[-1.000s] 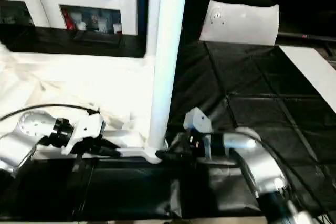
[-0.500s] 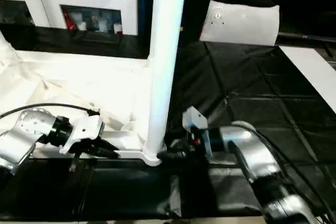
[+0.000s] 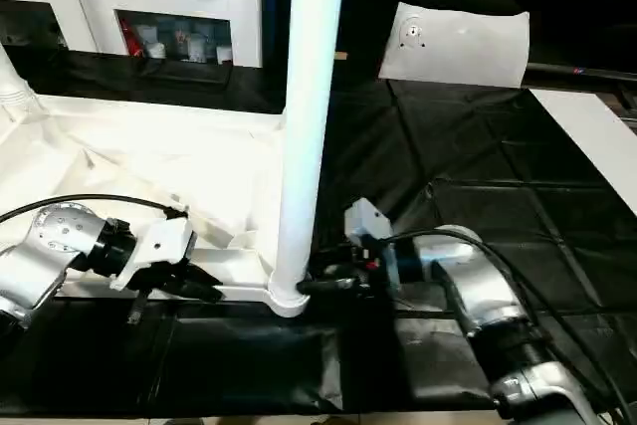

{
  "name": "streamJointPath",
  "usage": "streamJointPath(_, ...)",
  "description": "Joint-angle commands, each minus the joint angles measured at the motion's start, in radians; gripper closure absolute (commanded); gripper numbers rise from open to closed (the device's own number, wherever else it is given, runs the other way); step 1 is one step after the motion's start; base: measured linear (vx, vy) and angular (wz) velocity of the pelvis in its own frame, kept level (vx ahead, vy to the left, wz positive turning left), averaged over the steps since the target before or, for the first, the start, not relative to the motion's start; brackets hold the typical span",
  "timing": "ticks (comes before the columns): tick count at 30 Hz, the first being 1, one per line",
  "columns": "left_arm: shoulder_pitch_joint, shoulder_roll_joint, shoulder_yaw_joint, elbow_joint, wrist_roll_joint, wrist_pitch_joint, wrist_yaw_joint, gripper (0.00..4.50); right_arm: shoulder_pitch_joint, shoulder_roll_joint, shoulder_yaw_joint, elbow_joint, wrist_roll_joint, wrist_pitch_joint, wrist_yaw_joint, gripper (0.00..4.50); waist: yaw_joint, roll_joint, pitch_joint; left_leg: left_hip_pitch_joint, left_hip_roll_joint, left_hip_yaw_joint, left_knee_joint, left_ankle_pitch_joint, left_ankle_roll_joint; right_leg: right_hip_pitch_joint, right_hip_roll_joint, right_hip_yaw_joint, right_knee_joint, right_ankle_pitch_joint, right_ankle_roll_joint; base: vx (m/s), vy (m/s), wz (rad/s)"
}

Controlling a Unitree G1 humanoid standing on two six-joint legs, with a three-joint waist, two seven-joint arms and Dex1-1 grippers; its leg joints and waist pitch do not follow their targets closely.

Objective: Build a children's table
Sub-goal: Rotate leg to tighten

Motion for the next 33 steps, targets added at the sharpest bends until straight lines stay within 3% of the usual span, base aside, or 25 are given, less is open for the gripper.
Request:
streamJointPath(1, -0.021, -0.05, -0.02, 0.017, 0.031, 0.028, 0.077, 4.5, 0.011, 0.031, 0.009, -0.021, 0.006, 0.022, -0.043, 2.87, -0.003, 0.021, -0.055, -0.008, 0.053, 0.002, -0.084, -0.13, 0.032, 0.049, -0.113, 0.059, -0.086, -0.317, -0.183, 0.0, 0.0, 0.0)
streamJointPath(3, -0.039, -0.09, 0.006, 0.031, 0.029, 0.077, 0.154, 4.5, 0.029, 0.055, -0.008, -0.025, 0.001, 0.047, -0.118, 3.03, -0.004, 0.018, -0.05, 0.001, 0.054, 0.002, -0.087, -0.172, 0.023, 0.04, -0.111, 0.058, -0.096, -0.399, -0.159, 0.0, 0.0, 0.0)
streamJointPath(4, -0.044, -0.102, 0.015, 0.033, 0.024, 0.096, 0.173, 4.5, 0.034, 0.064, -0.013, -0.025, -0.003, 0.051, -0.142, 3.03, -0.007, 0.013, -0.049, -0.001, 0.05, 0.001, -0.088, -0.193, 0.021, 0.043, -0.111, 0.055, -0.101, -0.466, -0.135, 0.0, 0.0, 0.0)
streamJointPath(6, -0.055, -0.146, 0.044, 0.027, -0.006, 0.142, 0.221, 4.5, 0.051, 0.095, -0.021, -0.022, -0.022, 0.055, -0.215, 3.36, -0.009, 0.017, -0.049, -0.001, 0.047, 0.0, -0.087, -0.201, 0.017, 0.039, -0.114, 0.053, -0.109, -0.535, -0.104, 0.0, 0.0, 0.0)
streamJointPath(7, -0.07, -0.198, 0.067, 0.019, -0.03, 0.19, 0.274, 4.5, 0.059, 0.135, -0.024, -0.003, -0.055, 0.067, -0.316, 3.36, -0.014, 0.014, -0.051, -0.003, 0.048, -0.001, -0.088, -0.202, 0.015, 0.04, -0.116, 0.05, -0.112, -0.553, -0.091, 0.0, 0.0, 0.0)
streamJointPath(10, -0.087, -0.247, 0.08, 0.019, -0.03, 0.229, 0.332, 4.5, 0.055, 0.187, -0.04, 0.024, -0.069, 0.094, -0.417, 3.41, -0.028, 0.017, -0.054, -0.012, 0.05, -0.007, -0.095, -0.196, 0.009, 0.045, -0.116, 0.046, -0.107, -0.507, -0.095, 0.0, 0.0, 0.0)
streamJointPath(12, -0.098, -0.289, 0.086, 0.02, -0.023, 0.256, 0.378, 4.5, 0.043, 0.242, -0.063, 0.049, -0.071, 0.114, -0.507, 3.75, -0.038, 0.017, -0.056, -0.01, 0.05, -0.007, -0.094, -0.206, 0.013, 0.044, -0.115, 0.044, -0.106, -0.464, -0.113, 0.0, 0.0, 0.0)
streamJointPath(15, -0.12, -0.377, 0.093, 0.027, -0.005, 0.298, 0.463, 4.5, 0.016, 0.35, -0.086, 0.068, -0.085, 0.131, -0.659, 3.83, -0.048, 0.019, -0.058, -0.008, 0.048, -0.003, -0.09, -0.208, 0.024, 0.041, -0.121, 0.039, -0.108, -0.448, -0.124, 0.0, 0.0, 0.0)
streamJointPath(17, -0.122, -0.39, 0.093, 0.026, 0.002, 0.297, 0.476, 4.5, 0.015, 0.37, -0.089, 0.058, -0.089, 0.136, -0.682, 3.93, -0.047, 0.018, -0.064, -0.006, 0.052, 0.001, -0.086, -0.175, 0.034, 0.037, -0.124, 0.044, -0.107, -0.401, -0.15, 0.0, 0.0, 0.0)
streamJointPath(18, -0.123, -0.398, 0.09, 0.025, 0.007, 0.295, 0.482, 4.5, 0.015, 0.382, -0.092, 0.045, -0.09, 0.138, -0.698, 3.93, -0.041, 0.014, -0.068, -0.011, 0.054, 0.005, -0.081, -0.107, 0.043, 0.04, -0.122, 0.049, -0.093, -0.306, -0.174, 0.0, 0.0, 0.0)
streamJointPath(19, -0.123, -0.4, 0.089, 0.025, 0.009, 0.293, 0.484, 4.5, 0.015, 0.387, -0.094, 0.039, -0.091, 0.139, -0.705, 3.93, -0.034, 0.014, -0.079, -0.025, 0.051, 0.006, -0.077, -0.015, 0.057, 0.054, -0.122, 0.05, -0.07, -0.16, -0.19, 0.0, 0.0, 0.0)
streamJointPath(21, -0.113, -0.37, 0.061, 0.023, 0.04, 0.262, 0.467, 4.5, 0.031, 0.386, -0.132, 0.002, -0.082, 0.134, -0.75, 3.93, -0.028, 0.016, -0.076, -0.023, 0.052, 0.01, -0.077, 0.032, 0.084, 0.046, -0.117, 0.045, -0.064, -0.057, -0.209, 0.0, 0.0, 0.0)
streamJointPath(24, -0.102, -0.343, 0.053, 0.025, 0.051, 0.24, 0.452, 4.5, 0.052, 0.358, -0.144, -0.025, -0.083, 0.108, -0.743, 3.59, -0.023, 0.015, -0.08, -0.026, 0.051, 0.014, -0.074, 0.079, 0.116, 0.052, -0.121, 0.044, -0.054, 0.032, -0.228, 0.0, 0.0, 0.0)
streamJointPath(26, -0.086, -0.304, 0.048, 0.023, 0.064, 0.218, 0.424, 4.5, 0.087, 0.313, -0.167, -0.076, -0.068, 0.111, -0.713, 3.5, -0.019, 0.013, -0.077, -0.026, 0.051, 0.015, -0.075, 0.074, 0.124, 0.051, -0.12, 0.043, -0.057, 0.017, -0.222, 0.0, 0.0, 0.0)
streamJointPath(31, -0.055, -0.237, 0.04, 0.014, 0.074, 0.162, 0.336, 4.5, 0.136, 0.222, -0.201, -0.17, -0.045, 0.109, -0.632, 3.09, -0.018, 0.01, -0.067, -0.025, 0.052, 0.016, -0.083, -0.039, 0.086, 0.049, -0.119, 0.043, -0.079, -0.187, -0.165, 0.0, 0.0, 0.0)
streamJointPath(33, -0.044, -0.202, 0.031, 0.021, 0.064, 0.113, 0.284, 4.5, 0.145, 0.177, -0.218, -0.203, -0.022, 0.11, -0.595, 2.92, -0.016, 0.01, -0.066, -0.024, 0.052, 0.016, -0.083, -0.054, 0.082, 0.047, -0.12, 0.045, -0.085, -0.224, -0.148, 0.0, 0.0, 0.0)
